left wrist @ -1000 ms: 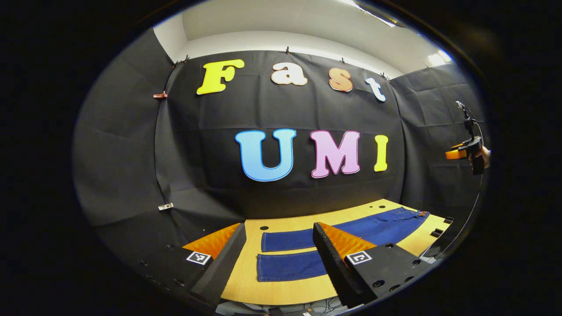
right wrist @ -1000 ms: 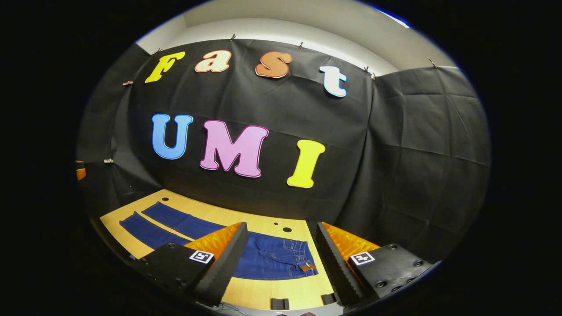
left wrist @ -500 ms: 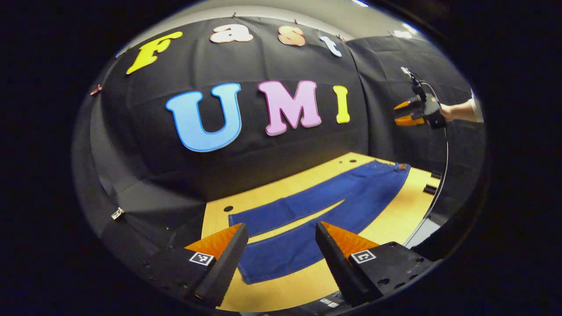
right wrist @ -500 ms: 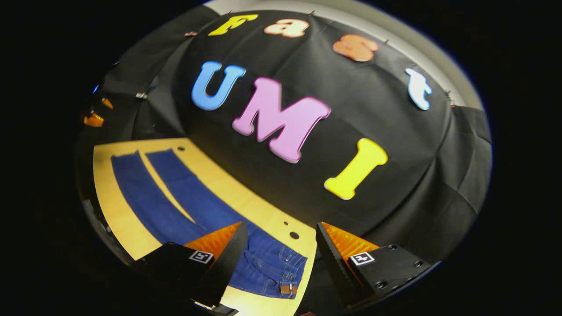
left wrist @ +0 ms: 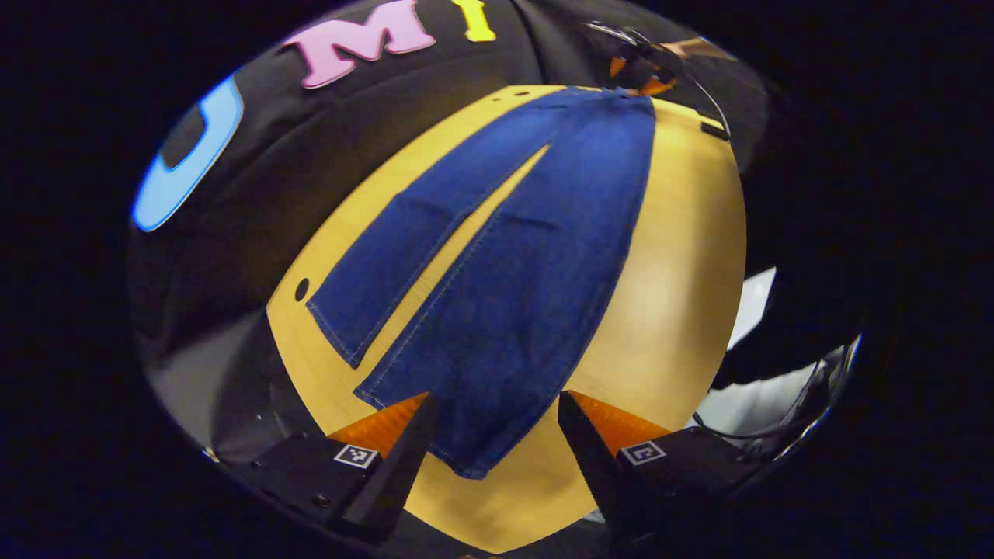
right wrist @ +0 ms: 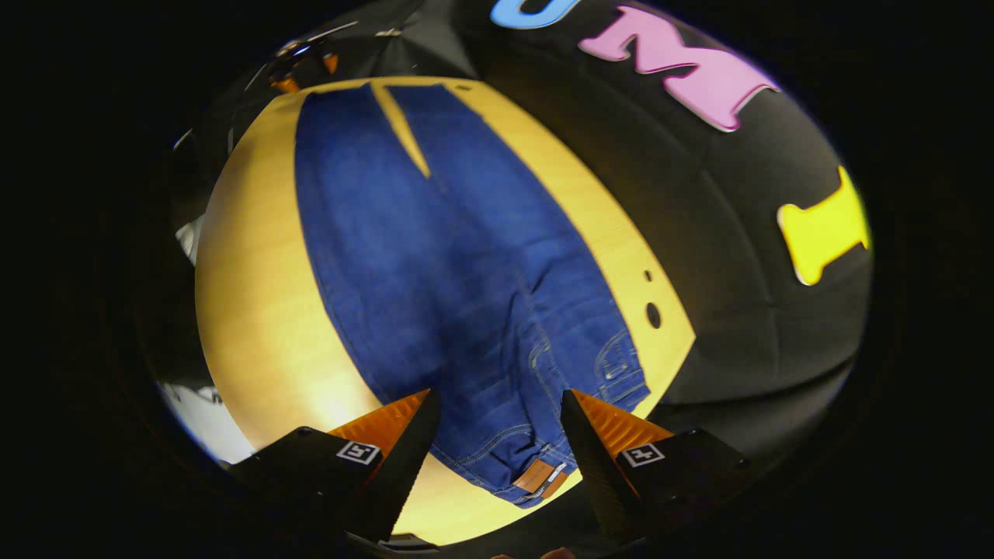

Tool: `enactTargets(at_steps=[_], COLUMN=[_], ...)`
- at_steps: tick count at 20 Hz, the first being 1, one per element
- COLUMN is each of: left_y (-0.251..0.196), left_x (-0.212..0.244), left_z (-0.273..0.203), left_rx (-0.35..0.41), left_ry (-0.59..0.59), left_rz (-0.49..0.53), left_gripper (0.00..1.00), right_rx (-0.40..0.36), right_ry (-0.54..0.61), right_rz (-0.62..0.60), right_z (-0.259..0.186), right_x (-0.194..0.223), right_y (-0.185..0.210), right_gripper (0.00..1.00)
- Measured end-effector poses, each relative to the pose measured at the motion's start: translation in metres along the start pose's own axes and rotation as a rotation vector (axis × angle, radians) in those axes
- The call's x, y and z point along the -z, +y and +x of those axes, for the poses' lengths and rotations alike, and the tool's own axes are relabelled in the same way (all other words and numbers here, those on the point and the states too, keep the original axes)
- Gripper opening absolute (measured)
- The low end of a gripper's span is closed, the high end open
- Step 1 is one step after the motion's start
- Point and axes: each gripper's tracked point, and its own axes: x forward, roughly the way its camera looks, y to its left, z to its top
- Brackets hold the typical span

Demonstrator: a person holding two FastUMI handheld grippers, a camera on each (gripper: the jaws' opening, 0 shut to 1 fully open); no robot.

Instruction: Grasp the waist and the cuffs of the jeans and fold them to make the two legs overlap; first hold the waist and fold one-third of the jeans toward the cuffs, then hold the cuffs and fold the remaining one-third in the same direction to finish folding.

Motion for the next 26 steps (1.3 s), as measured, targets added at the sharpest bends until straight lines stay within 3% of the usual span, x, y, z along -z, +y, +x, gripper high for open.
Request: enactTargets(at_steps=[3,5,8,12,13,15,16,18,19,21,22,24,26], left_y=[-0.019,-0.033,-0.03,-0.027,-0.025,-0.031,-0.033,-0.028,-0.027,-0.021,-0.016,-0.013,-0.016], left_x=[0.008,0.002,-0.005,0.0,0.006,0.001,0.0,-0.001,-0.002,-0.005,-0.007,-0.007,-0.006], left_z=[0.006,-0.002,0.009,0.044,0.041,0.05,0.052,0.052,0.055,0.058,0.061,0.06,0.057], left_rx=[0.108,0.177,0.203,0.206,0.245,0.277,0.295,0.324,0.326,0.301,0.269,0.252,0.283], left_ry=[0.094,0.115,0.115,0.145,0.201,0.191,0.207,0.221,0.219,0.207,0.197,0.205,0.235], left_rz=[0.171,0.232,0.265,0.302,0.321,0.296,0.272,0.244,0.252,0.267,0.28,0.253,0.178], left_gripper=[0.98,0.98,0.96,0.98,0.98,0.87,0.91,0.92,0.89,0.77,0.39,0.07,0.06], right_rx=[-0.101,-0.173,-0.248,-0.319,-0.333,-0.338,-0.339,-0.317,-0.312,-0.304,-0.283,-0.276,-0.276], right_ry=[0.075,0.125,0.176,0.241,0.272,0.293,0.306,0.335,0.347,0.361,0.339,0.362,0.343], right_rz=[-0.094,-0.156,-0.209,-0.116,-0.076,-0.021,0.002,0.059,0.096,0.152,0.17,0.271,0.339], right_z=[0.021,0.026,0.029,0.034,0.036,0.04,0.041,0.044,0.048,0.05,0.053,0.051,0.047], right_x=[0.027,0.042,0.057,0.06,0.061,0.058,0.055,0.053,0.052,0.05,0.046,0.047,0.041], right_y=[0.015,0.03,0.041,0.042,0.042,0.038,0.035,0.028,0.025,0.019,0.011,0.013,0.009], right_gripper=[0.96,0.96,0.96,0.93,0.93,0.93,0.89,0.9,0.7,0.62,0.55,0.14,0.14])
